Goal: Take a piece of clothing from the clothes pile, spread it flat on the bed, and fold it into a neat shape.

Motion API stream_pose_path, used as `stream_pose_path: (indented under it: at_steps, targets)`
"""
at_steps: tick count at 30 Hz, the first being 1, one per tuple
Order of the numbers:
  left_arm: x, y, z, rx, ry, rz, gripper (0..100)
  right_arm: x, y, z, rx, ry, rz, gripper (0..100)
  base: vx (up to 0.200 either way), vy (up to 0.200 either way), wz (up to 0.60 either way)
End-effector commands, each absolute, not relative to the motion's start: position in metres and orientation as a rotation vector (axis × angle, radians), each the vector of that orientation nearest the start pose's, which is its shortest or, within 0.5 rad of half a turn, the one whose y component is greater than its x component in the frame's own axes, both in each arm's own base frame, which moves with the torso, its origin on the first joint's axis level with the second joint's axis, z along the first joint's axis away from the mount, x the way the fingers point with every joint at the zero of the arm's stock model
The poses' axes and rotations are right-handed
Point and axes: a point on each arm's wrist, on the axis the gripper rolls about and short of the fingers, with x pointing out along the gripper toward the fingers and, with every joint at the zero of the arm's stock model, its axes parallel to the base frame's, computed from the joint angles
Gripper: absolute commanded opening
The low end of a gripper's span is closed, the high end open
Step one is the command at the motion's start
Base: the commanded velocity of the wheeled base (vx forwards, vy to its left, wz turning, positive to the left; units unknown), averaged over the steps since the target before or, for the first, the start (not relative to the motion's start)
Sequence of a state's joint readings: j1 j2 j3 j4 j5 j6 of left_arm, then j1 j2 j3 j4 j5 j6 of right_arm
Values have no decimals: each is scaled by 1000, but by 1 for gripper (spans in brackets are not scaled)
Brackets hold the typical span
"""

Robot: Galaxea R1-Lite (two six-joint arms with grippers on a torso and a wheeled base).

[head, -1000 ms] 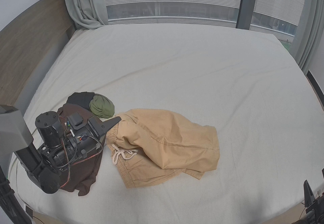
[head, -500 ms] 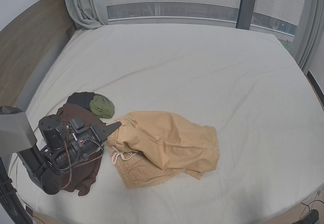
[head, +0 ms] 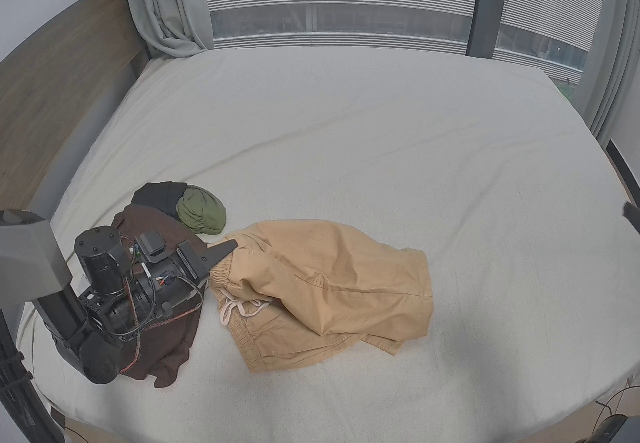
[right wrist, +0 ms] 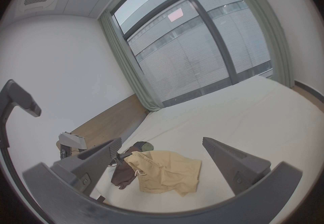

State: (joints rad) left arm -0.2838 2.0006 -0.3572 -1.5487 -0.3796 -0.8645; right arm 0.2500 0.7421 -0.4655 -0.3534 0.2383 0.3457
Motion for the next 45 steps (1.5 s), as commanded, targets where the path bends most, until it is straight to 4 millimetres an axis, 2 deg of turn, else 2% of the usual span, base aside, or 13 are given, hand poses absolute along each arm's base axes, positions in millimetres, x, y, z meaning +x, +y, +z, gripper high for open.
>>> stream_pose_path:
  at_steps: [1, 3, 8, 9, 11, 16, 22, 33, 39, 45]
  targets:
    - [274, -86, 86, -834, 364, -579, 0, 161, 59, 218, 350, 200, 614, 100, 0, 0, 0]
    - [272, -86, 96, -838, 334, -595, 0, 175, 65, 212, 350, 209, 653, 100, 0, 0, 0]
    - [267, -85, 106, -836, 303, -613, 0, 191, 71, 202, 353, 225, 675, 100, 0, 0, 0]
    - [265, -84, 110, -837, 291, -622, 0, 201, 74, 198, 345, 226, 678, 100, 0, 0, 0]
    - [264, -84, 113, -836, 286, -638, 0, 211, 77, 192, 314, 214, 679, 100, 0, 0, 0]
    - [265, -83, 107, -836, 309, -627, 0, 234, 83, 162, 305, 308, 660, 100, 0, 0, 0]
    - [273, -73, 97, -840, 326, -579, 0, 256, 88, 131, 325, 315, 648, 100, 0, 0, 0]
    - [279, -67, 85, -844, 356, -550, 0, 281, 93, 96, 338, 375, 623, 100, 0, 0, 0]
    - [281, -67, 78, -844, 377, -533, 0, 298, 87, 78, 391, 372, 589, 100, 0, 0, 0]
    - [283, -67, 74, -843, 386, -527, 0, 305, 88, 64, 413, 396, 578, 100, 0, 0, 0]
